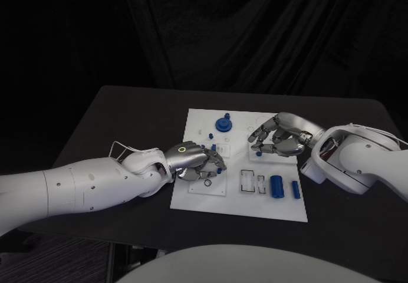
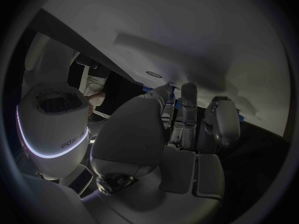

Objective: Assemble the parts on the task board

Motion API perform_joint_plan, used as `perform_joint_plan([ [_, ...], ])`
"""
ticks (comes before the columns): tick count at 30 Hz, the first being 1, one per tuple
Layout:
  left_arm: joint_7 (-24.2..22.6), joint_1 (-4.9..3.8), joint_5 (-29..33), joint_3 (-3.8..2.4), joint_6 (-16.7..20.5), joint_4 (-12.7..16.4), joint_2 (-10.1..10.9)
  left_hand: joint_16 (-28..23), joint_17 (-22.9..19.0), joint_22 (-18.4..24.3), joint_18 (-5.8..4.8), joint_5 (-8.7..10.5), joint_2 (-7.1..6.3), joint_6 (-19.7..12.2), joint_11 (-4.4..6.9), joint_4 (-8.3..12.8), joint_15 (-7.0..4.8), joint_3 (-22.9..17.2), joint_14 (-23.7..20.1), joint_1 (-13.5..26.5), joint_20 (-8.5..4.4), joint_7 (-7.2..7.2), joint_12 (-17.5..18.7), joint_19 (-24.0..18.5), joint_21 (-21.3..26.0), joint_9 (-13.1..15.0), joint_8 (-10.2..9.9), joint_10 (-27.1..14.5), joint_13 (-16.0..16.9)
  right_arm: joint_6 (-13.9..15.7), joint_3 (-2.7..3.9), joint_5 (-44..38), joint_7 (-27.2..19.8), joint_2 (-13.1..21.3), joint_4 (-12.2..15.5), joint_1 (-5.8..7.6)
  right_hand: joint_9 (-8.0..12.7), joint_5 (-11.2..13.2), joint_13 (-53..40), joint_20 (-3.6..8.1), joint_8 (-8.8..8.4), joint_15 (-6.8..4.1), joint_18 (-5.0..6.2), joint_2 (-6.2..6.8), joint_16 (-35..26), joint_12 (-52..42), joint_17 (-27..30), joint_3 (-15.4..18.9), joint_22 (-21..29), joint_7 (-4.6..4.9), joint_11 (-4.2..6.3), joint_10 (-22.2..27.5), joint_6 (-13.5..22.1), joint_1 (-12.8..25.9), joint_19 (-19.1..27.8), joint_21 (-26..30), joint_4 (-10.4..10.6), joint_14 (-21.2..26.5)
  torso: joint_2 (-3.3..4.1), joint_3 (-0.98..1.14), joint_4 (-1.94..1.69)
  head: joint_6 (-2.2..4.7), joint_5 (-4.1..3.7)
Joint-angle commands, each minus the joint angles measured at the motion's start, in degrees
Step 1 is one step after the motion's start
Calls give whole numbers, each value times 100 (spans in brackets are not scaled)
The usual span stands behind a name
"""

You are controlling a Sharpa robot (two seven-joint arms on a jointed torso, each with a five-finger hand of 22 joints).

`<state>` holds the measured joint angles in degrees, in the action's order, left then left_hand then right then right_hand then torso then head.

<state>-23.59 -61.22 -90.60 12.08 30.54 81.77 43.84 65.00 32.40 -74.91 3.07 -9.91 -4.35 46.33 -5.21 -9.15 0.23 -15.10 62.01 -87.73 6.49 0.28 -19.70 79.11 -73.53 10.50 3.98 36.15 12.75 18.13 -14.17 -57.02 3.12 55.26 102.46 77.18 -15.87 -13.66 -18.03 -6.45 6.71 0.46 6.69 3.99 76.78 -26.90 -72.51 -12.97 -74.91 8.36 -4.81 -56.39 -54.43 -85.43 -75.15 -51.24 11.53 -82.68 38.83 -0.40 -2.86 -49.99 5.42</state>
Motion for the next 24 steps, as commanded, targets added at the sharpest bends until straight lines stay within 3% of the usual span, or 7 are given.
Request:
perform_joint_plan([
  [1,43,12,-15,-1,448,53,35,62,43,-978,89,30,-20,-130,-5,15,15,59,-4,-6,17,-55,-55,-16,26,-30,-33,-239,9,-67,3,-28,105,13,-2,0,8,-15,8,6,1,-10,23,39,22,24,7,-13,-595,23,19,-24,8,-7,-24,-20,36,-43,1,-3,-3,-1,6],
  [8,-157,12,-14,-1,1254,220,214,189,160,-1011,70,40,18,-548,34,3,-10,194,100,4,-2,-219,-269,72,-61,-167,-52,-632,-7,-81,3,-28,117,54,-23,-1,11,-10,18,5,12,-5,23,45,22,40,8,-12,-595,22,12,4,-9,-6,-25,-19,48,-44,2,-10,-11,-1,38],
  [12,-252,11,81,-1,1745,499,484,229,156,-1011,68,-110,-4,-1581,78,-162,-41,434,130,69,-35,-365,-453,88,-54,-430,-104,-1011,-92,-111,3,-63,169,101,-55,-1,22,-9,31,2,8,1,21,64,17,62,15,-9,-595,29,2,47,4,-12,-28,-23,54,-43,-3,-10,-13,-1,54],
  [18,-784,-8,1388,-1,2043,977,1026,213,54,-993,80,-369,49,-1894,93,-516,-54,819,75,30,-54,-358,-657,52,29,-555,-125,-1476,-238,-219,3,-888,413,144,-98,1,170,-103,116,-52,-197,100,47,161,-105,242,167,-40,-539,134,-112,504,408,-122,94,215,27,51,-6,-12,-20,-1,78],
  [20,-1089,-20,2016,-1,1971,1083,1197,147,-95,-960,105,-413,75,-2099,104,-636,-50,927,-44,29,-47,-380,-721,-22,145,-612,-141,-1588,-270,-242,3,-1348,496,165,-111,1,260,-111,147,-118,-281,185,78,226,-246,335,335,-32,-471,49,-225,963,633,-195,280,532,-19,193,-7,-16,-24,-1,94],
  [23,-1556,-30,2955,0,1808,1170,1398,-232,-449,-655,297,-922,274,-2044,110,-751,2,1267,-695,241,7,-424,-1029,-785,1228,-664,-123,-1668,-312,-328,3,-1957,646,194,-139,1,373,-99,119,-139,-298,150,157,285,-439,328,567,46,-395,-158,-281,1611,914,-254,543,909,-83,428,-8,-15,-14,-1,114],
  [24,-1684,-32,3231,0,1768,1190,1465,-433,-536,-447,412,-1154,433,-1597,64,-644,79,1329,-953,350,43,-222,-1299,-1283,1938,-607,-35,-1358,-259,-377,3,-2154,706,202,-155,2,402,-95,94,-147,-281,139,164,286,-474,275,612,83,-381,-202,-294,1754,973,-251,605,991,-86,482,-8,-13,-9,-1,126],
])
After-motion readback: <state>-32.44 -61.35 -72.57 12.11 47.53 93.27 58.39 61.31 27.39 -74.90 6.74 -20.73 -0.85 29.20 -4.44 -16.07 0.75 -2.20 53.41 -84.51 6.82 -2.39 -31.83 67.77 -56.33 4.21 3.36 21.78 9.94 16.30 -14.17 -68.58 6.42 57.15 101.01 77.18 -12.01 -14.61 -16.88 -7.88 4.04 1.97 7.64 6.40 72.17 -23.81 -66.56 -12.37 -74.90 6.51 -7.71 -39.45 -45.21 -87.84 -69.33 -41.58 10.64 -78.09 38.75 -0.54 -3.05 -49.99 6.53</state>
